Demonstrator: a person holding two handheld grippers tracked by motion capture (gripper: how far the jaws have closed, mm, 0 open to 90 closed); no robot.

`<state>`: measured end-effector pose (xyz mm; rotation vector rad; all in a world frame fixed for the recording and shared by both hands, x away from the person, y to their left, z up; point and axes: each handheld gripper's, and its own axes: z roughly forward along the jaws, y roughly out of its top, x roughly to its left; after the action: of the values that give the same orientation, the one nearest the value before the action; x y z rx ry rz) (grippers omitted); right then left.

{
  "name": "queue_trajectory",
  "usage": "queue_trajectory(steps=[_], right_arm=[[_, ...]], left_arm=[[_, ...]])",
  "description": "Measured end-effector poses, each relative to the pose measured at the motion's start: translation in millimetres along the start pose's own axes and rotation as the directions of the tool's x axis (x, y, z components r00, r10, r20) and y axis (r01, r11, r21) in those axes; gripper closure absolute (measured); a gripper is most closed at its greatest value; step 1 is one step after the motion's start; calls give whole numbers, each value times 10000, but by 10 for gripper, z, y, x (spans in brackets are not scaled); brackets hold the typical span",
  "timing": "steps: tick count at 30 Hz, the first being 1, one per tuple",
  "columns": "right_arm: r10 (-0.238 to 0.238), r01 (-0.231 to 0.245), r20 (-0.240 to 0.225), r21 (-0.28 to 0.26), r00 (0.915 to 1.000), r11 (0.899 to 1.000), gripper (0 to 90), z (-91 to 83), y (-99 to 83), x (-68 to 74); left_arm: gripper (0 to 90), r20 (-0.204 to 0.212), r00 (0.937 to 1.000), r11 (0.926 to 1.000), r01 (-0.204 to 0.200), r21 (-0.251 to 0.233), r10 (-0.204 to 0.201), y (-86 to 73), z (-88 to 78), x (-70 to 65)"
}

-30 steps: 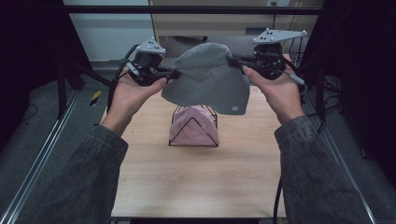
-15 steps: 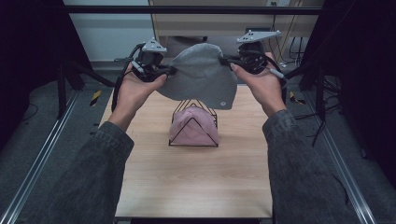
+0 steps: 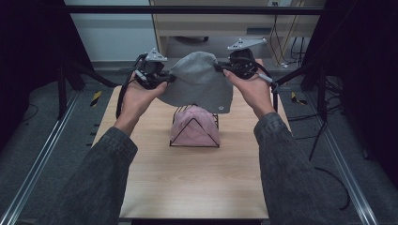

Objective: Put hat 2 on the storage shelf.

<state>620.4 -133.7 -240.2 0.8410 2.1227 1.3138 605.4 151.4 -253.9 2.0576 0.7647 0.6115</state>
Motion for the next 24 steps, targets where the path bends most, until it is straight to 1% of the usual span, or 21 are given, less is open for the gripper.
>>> queue_trajectory(steps=[2, 5, 7, 12, 14, 16, 24], right_arm=[[31, -31, 0, 59, 10000, 10000, 861, 17, -32, -3], [41, -40, -40, 149, 10000, 9999, 861, 52, -78, 7], [42, -41, -45, 223, 10000, 9997, 861, 68, -107, 21], [138, -134, -115, 285, 9998, 9995, 862, 87, -165, 40], [173, -169, -129, 326, 9998, 9993, 862, 102, -199, 42], [198, -192, -140, 366, 9997, 9991, 861, 106, -216, 50], [274, -264, -312, 334, 9991, 9991, 861, 108, -281, 98]], left_arm=[[871, 4, 9999, 9999, 125, -66, -125, -35, 26, -1], [871, 63, 9999, 9999, 94, 69, -95, -81, 59, 1], [871, 104, 9996, 9996, 268, 40, -268, -116, 88, -11], [871, 179, 9995, 9995, 270, 185, -273, -179, 132, -8], [871, 240, 9989, 9990, 400, 203, -405, -217, 154, -14], [871, 260, 9990, 9991, 354, 224, -359, -233, 163, -18], [870, 289, 9985, 9987, 452, 244, -459, -280, 202, -43]])
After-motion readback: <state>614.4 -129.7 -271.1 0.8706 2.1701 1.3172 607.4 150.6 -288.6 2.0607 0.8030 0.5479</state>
